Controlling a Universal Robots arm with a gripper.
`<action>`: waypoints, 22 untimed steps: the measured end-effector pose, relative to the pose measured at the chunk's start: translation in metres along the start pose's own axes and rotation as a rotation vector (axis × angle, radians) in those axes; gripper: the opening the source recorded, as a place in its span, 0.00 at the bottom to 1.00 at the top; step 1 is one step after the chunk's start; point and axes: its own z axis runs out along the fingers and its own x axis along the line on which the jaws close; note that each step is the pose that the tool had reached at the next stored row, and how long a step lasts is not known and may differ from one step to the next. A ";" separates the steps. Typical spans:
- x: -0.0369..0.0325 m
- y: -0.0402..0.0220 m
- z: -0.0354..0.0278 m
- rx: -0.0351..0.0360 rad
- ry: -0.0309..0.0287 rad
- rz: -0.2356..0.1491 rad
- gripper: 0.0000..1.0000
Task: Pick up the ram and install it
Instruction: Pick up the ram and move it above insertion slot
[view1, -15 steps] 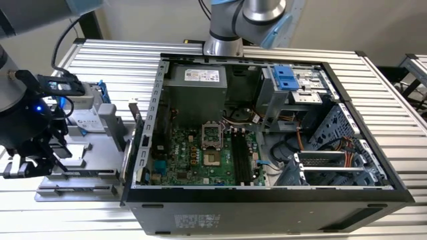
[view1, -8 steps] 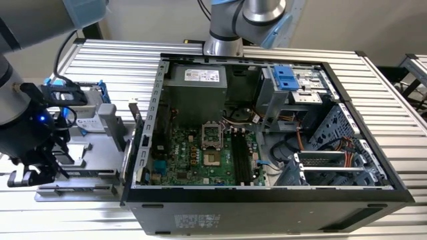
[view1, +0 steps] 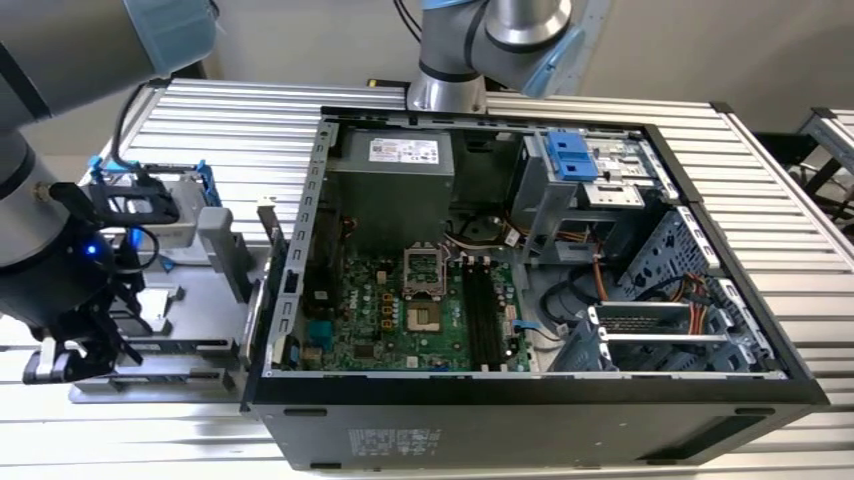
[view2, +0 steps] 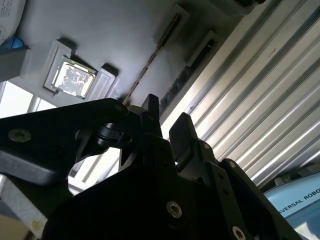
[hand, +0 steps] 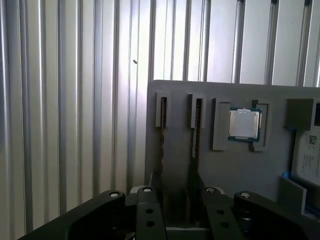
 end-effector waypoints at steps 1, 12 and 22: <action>0.0007 -0.0001 0.0016 0.0001 -0.0001 0.000 1.00; 0.0055 -0.0006 0.0213 0.0001 -0.0001 0.000 1.00; 0.0066 -0.0006 0.0392 0.0000 0.0000 0.000 1.00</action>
